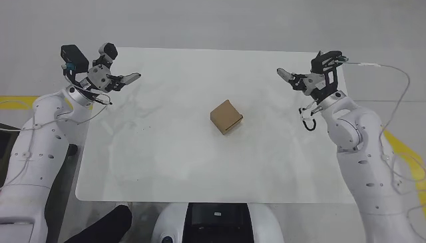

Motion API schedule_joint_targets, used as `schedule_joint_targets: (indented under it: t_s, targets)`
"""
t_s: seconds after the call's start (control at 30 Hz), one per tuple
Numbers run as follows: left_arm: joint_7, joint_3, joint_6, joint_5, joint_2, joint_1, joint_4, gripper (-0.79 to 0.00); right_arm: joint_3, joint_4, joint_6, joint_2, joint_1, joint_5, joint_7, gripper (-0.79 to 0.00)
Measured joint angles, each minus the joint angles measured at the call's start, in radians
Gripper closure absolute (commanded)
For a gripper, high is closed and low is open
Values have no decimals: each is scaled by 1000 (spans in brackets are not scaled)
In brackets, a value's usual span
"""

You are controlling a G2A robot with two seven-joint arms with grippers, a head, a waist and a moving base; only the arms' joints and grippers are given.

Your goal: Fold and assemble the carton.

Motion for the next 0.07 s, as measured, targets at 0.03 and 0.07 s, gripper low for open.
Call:
schedule_joint_targets:
  t_s: [0.03,0.07]
  targets:
    - [0,0,0,0,0,0,0,-784,0,0,0,0,0,0,0,-784]
    - [0,0,0,0,0,0,0,-785,0,0,0,0,0,0,0,-784]
